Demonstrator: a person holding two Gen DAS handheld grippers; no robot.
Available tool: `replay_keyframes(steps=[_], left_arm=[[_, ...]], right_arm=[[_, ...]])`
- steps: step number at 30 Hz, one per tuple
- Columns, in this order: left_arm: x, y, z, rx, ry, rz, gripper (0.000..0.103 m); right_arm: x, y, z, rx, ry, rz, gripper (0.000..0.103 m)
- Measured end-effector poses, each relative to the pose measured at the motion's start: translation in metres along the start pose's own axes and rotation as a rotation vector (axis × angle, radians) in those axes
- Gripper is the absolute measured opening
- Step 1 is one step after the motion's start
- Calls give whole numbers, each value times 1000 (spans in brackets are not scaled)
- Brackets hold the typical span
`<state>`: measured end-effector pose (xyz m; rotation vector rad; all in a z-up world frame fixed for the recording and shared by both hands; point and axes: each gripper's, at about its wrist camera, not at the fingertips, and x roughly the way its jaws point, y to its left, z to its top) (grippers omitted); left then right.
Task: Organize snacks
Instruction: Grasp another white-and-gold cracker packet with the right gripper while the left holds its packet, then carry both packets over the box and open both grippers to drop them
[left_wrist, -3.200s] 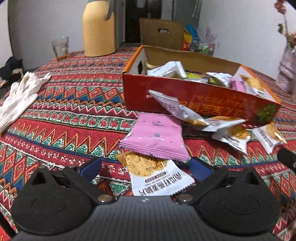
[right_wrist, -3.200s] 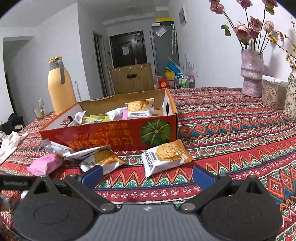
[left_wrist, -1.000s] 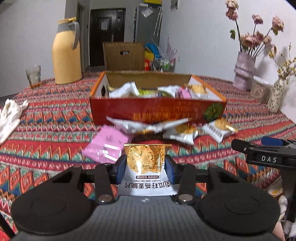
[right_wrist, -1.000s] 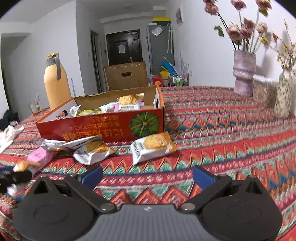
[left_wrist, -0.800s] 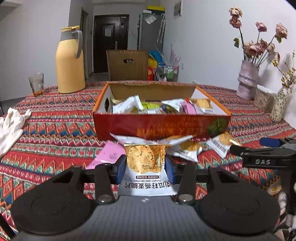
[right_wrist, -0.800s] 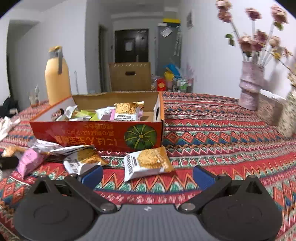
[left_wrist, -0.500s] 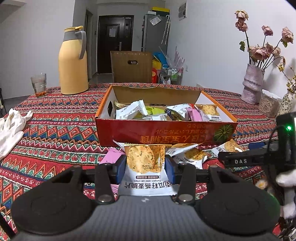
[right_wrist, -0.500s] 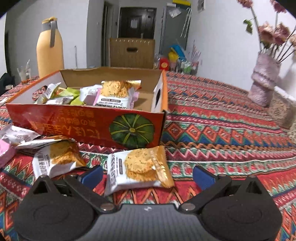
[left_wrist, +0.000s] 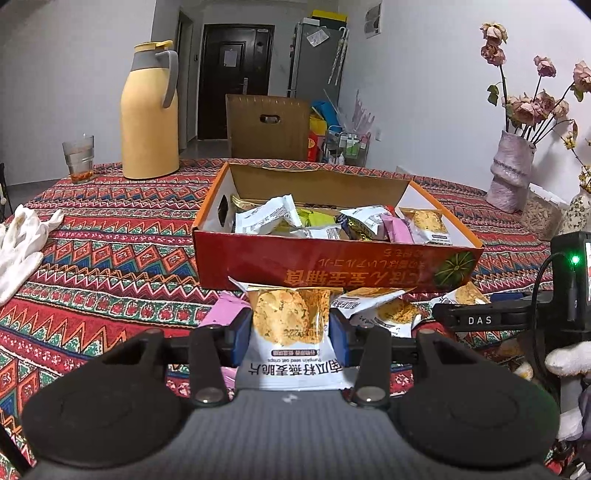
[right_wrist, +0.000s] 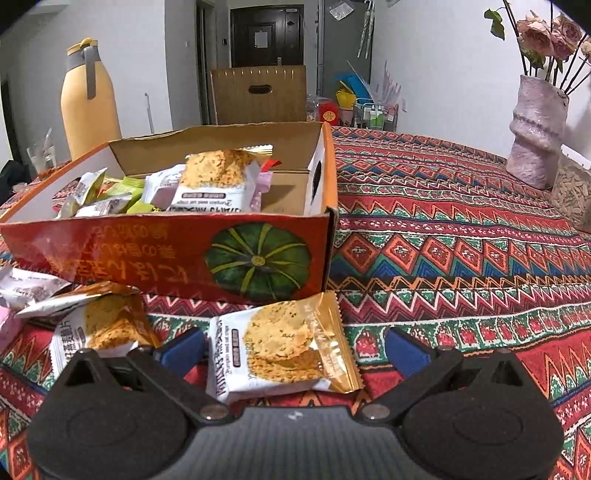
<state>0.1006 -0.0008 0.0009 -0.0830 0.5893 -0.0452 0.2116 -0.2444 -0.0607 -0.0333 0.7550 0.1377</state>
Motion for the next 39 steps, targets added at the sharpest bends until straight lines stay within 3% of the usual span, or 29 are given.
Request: replay_keyframes(steps=[3, 8, 14, 27, 39], left_arm=[[-2, 2, 0, -3, -5, 0, 44], [-5, 3, 0, -6, -10, -4, 44], [-9, 4, -1, -8, -19, -11, 44], [-18, 3, 7, 3, -52, -10, 44], [-11, 1, 38, 21, -108, 7, 44]], right_arm=[[-5, 3, -2, -15, -15, 19, 95], [-15, 9, -5, -50, -31, 57, 66], [-28, 15, -11, -73, -41, 66, 48], [-60, 15, -23, -36, -108, 70, 45], [-87, 19, 2, -1, -239, 93, 45]])
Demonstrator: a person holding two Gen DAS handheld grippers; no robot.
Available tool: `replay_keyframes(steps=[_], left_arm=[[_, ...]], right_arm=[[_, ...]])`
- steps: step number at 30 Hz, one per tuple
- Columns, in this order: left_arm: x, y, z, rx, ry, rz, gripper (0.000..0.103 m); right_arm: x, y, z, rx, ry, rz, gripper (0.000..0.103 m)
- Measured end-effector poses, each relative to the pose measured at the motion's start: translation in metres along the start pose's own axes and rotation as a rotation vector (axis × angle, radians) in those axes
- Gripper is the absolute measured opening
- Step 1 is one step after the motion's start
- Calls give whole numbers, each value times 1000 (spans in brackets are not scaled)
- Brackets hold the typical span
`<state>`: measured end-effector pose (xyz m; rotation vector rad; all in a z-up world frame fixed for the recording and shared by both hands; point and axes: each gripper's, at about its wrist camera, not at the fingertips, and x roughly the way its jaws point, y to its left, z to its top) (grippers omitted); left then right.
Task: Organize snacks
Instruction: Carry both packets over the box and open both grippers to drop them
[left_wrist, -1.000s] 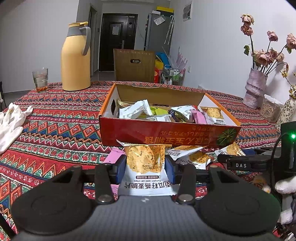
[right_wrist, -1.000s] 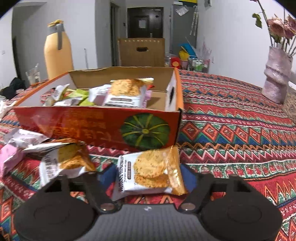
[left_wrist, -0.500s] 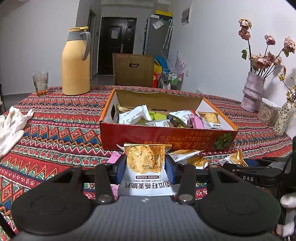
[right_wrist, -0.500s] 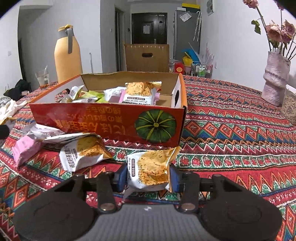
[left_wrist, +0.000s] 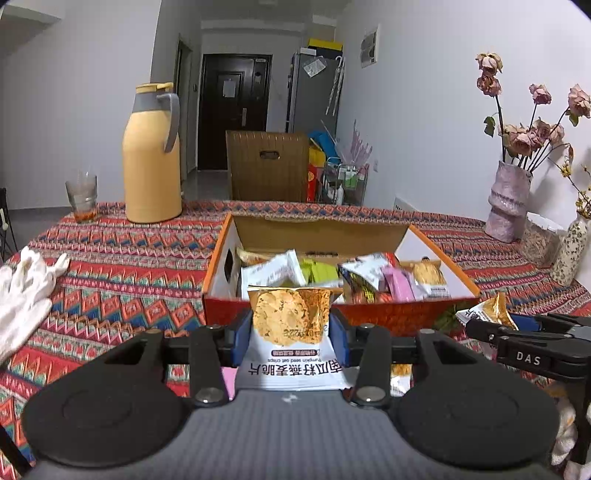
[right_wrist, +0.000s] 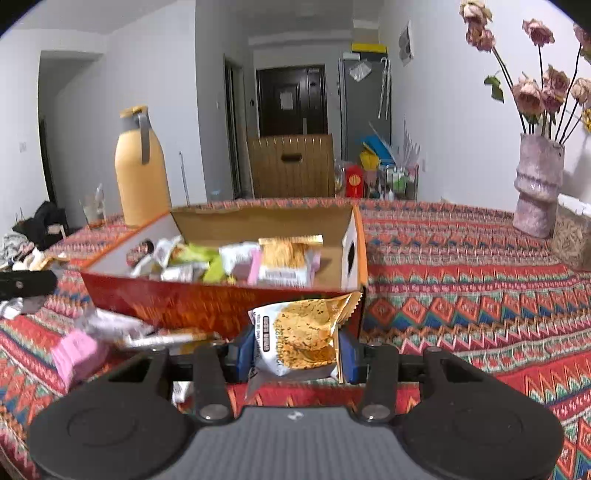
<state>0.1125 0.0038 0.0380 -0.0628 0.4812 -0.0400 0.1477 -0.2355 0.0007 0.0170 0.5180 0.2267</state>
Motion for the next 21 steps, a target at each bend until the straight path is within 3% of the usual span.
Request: replay_keyframes(steps=[9, 21], left_arm=[[19, -2, 32, 11, -35, 16, 44], [65, -2, 67, -9, -43, 58, 44]], right_arm=[[14, 6, 35, 28, -85, 13, 45], [52, 15, 75, 44, -136, 35, 45]])
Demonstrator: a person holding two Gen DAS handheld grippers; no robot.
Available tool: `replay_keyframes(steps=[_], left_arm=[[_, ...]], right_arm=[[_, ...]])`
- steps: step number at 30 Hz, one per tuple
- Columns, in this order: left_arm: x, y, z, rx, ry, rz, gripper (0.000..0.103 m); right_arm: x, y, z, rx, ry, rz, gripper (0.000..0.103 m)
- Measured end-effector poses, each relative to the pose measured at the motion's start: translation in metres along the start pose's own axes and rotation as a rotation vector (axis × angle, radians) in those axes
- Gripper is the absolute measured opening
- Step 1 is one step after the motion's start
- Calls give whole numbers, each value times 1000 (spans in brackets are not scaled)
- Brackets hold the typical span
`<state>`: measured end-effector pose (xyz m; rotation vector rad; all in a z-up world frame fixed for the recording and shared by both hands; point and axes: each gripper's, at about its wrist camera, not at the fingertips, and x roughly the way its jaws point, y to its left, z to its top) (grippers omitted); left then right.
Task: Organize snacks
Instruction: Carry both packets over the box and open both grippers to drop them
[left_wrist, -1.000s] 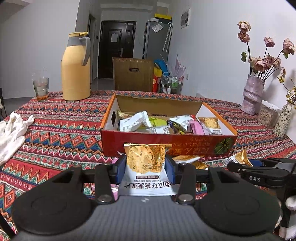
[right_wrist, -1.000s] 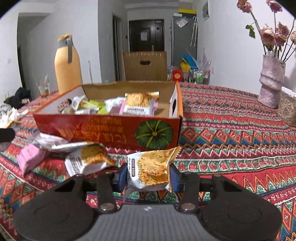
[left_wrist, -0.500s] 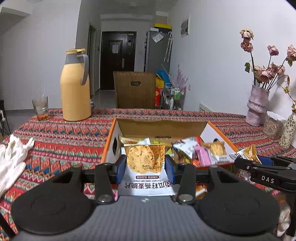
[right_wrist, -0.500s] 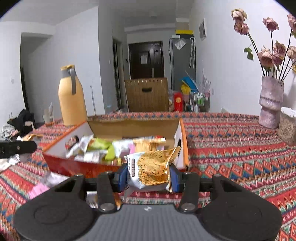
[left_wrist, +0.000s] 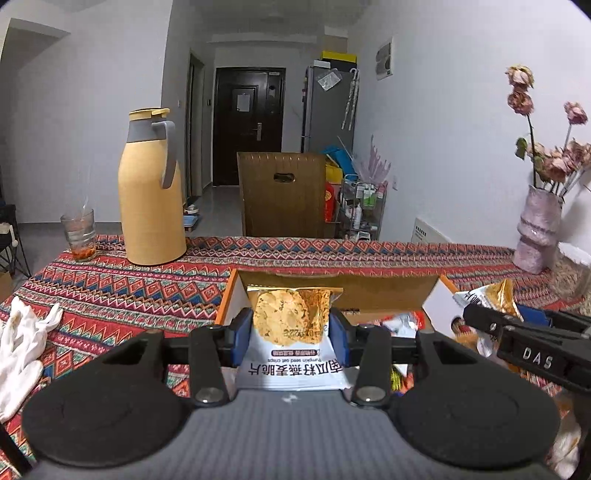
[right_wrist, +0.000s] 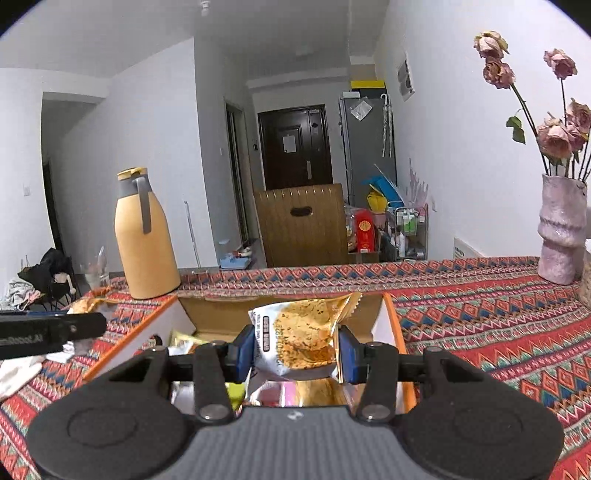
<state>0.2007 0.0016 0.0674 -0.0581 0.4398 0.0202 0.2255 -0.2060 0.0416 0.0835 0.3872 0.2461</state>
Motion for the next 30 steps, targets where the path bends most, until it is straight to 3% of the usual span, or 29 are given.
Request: replay_keyframes(steps=[10, 17, 24, 26, 28, 30], left_arm=[[40, 3, 7, -65, -12, 1, 44], [70, 10, -11, -55, 46, 35, 44], [69, 12, -17, -55, 49, 18, 46], [66, 13, -18, -68, 34, 18, 53], [63, 16, -17, -79, 20, 25, 74], [58, 19, -16, -92, -7, 38, 88]], right_arm=[[37, 1, 4, 37, -31, 1, 45], [59, -5, -7, 65, 35, 20, 45], [63, -1, -17, 63, 64, -5, 48], [63, -1, -18, 68, 67, -17, 57], [60, -1, -18, 73, 65, -33, 58], [56, -4, -18, 92, 54, -37, 75]])
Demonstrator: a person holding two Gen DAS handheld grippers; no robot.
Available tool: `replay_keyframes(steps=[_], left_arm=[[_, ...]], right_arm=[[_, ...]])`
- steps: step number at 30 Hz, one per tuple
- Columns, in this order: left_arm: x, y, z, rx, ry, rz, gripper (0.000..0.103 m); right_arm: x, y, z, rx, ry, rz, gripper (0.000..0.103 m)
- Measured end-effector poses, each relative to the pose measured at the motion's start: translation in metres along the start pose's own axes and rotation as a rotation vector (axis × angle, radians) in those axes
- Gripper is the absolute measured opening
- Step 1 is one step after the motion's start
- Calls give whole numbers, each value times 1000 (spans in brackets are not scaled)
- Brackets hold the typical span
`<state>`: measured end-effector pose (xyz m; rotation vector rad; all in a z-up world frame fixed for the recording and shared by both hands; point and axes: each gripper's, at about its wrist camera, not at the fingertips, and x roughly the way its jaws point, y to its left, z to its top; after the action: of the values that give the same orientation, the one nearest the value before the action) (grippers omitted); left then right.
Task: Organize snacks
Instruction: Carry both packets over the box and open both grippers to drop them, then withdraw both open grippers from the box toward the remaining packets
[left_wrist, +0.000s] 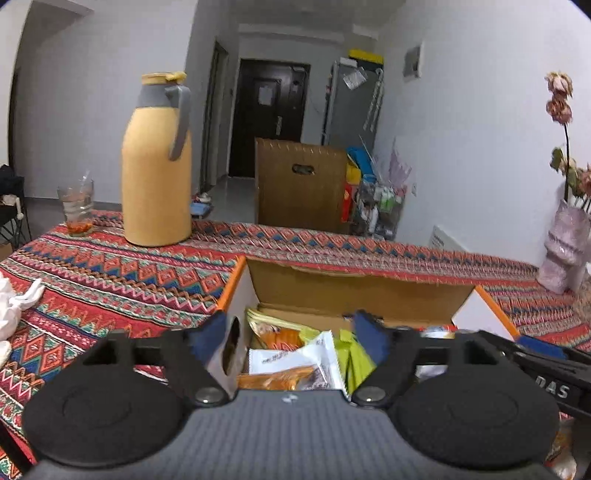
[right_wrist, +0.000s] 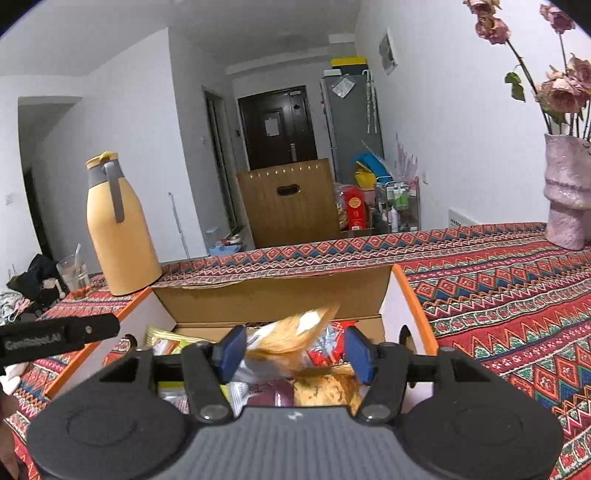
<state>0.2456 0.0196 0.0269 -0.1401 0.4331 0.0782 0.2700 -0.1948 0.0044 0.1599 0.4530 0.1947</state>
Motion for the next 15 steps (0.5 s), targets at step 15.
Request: replay_keyframes(steps=[15], left_arm=[[-16, 3, 3, -45, -43, -3, 103]], right_arm=[[-18, -7, 1, 47, -43, -11, 103]])
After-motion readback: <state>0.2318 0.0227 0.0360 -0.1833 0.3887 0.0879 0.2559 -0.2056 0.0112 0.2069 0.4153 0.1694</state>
